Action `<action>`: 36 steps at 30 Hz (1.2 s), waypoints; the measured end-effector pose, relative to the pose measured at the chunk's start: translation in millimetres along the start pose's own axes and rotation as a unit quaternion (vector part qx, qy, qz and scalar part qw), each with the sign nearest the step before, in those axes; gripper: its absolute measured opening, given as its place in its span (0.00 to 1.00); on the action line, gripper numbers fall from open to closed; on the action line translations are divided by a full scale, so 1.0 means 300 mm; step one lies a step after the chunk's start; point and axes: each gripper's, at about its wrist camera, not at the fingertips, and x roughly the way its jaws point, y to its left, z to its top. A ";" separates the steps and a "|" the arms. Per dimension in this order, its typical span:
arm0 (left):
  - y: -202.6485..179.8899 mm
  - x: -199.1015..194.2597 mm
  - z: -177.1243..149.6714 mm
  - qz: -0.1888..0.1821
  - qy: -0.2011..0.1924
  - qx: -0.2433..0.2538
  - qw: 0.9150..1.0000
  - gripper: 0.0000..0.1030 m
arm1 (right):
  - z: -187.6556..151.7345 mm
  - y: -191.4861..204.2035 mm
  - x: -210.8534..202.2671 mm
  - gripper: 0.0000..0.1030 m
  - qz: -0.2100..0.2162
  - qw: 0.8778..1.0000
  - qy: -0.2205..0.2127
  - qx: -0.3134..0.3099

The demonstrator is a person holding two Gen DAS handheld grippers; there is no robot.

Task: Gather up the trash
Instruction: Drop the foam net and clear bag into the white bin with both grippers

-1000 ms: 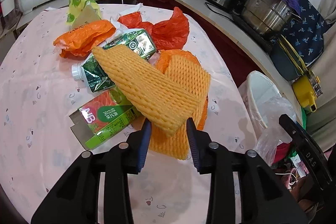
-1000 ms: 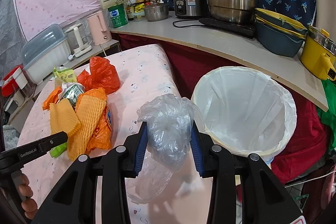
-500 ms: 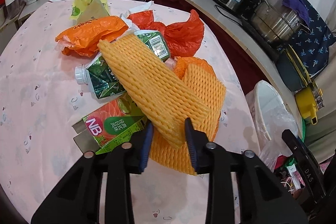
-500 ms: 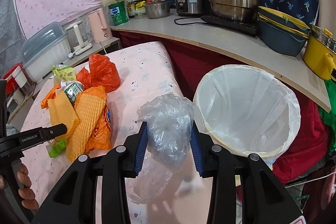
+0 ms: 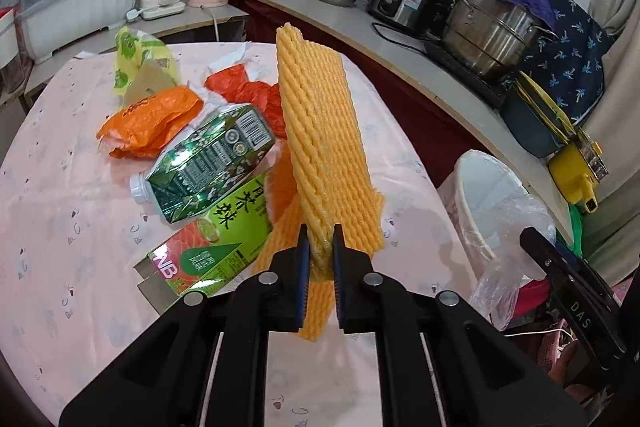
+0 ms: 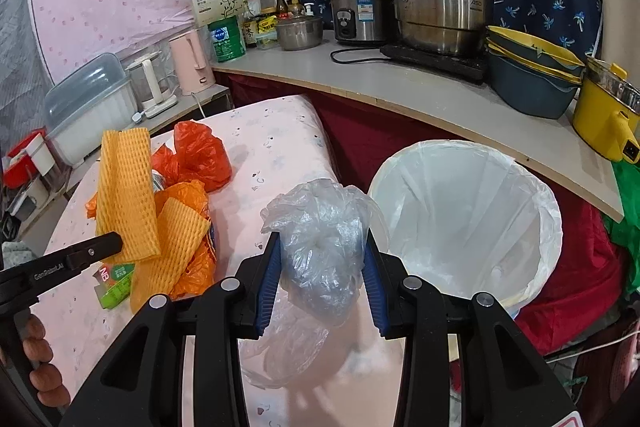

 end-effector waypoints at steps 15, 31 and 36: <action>-0.443 0.111 0.053 -0.077 0.005 0.124 0.989 0.10 | 0.042 -0.288 -0.020 0.36 -0.064 0.995 -0.034 0.064; -0.687 0.364 0.032 -0.119 0.053 0.182 0.975 0.29 | 0.081 -0.518 0.091 0.47 -0.113 0.987 -0.036 0.111; -0.684 0.347 0.038 -0.103 0.036 0.180 0.978 0.48 | 0.096 -0.510 0.062 0.58 -0.119 0.985 -0.053 0.109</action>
